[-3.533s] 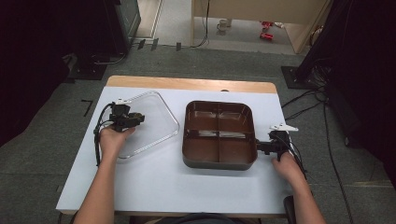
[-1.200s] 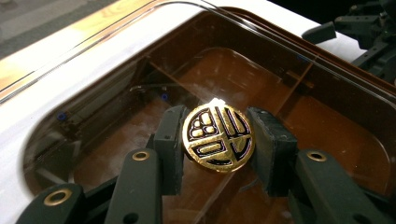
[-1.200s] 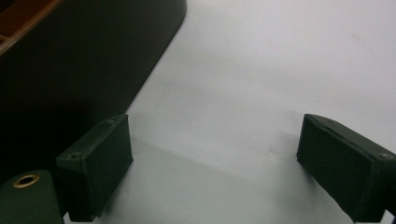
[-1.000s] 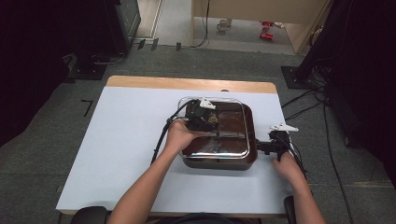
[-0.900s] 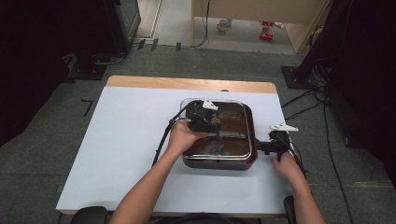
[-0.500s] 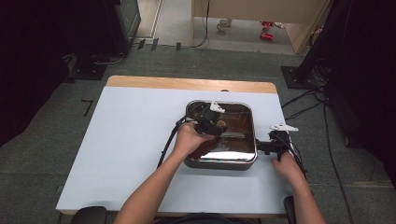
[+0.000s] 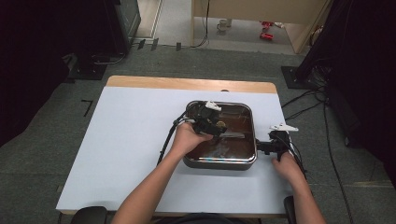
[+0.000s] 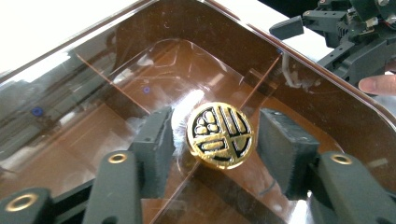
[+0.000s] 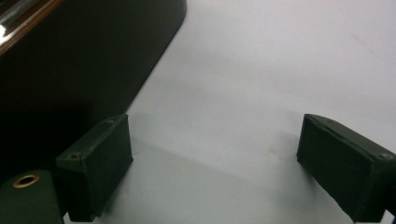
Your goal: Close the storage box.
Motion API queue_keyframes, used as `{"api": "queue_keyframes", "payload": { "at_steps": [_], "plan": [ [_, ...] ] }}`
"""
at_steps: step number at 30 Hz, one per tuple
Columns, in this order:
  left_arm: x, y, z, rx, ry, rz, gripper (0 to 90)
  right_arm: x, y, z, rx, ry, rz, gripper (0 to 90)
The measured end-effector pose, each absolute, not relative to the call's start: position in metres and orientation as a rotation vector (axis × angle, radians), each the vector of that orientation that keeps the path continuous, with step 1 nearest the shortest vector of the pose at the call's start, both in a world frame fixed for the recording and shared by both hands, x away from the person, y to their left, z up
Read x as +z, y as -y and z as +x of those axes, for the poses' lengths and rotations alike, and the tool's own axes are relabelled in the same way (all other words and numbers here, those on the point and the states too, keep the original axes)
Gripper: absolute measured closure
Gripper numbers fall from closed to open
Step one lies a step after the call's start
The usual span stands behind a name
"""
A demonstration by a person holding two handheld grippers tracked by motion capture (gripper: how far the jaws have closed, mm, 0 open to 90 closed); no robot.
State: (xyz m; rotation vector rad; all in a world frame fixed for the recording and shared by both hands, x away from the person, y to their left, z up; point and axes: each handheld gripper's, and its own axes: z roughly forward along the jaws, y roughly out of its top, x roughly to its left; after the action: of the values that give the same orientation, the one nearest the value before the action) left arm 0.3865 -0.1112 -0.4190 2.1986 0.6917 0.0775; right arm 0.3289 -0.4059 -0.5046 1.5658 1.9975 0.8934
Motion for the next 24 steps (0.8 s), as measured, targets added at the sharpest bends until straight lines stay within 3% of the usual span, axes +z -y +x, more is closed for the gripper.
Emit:
{"api": "queue_keyframes", "payload": {
  "at_steps": [11,16,24],
  "plan": [
    [-0.407,0.094,0.374,0.205,-0.690,2.233,37.3,-0.505,0.406,0.329,0.895,-1.996,1.568,9.7],
    [-0.403,0.081,0.371,0.151,-0.716,2.179,35.7,-0.505,0.406,0.329,0.893,-1.998,1.564,9.8],
    [-0.398,0.062,0.358,0.175,-0.700,2.164,30.6,-0.505,0.406,0.329,0.892,-1.998,1.568,9.8]
  ]
}}
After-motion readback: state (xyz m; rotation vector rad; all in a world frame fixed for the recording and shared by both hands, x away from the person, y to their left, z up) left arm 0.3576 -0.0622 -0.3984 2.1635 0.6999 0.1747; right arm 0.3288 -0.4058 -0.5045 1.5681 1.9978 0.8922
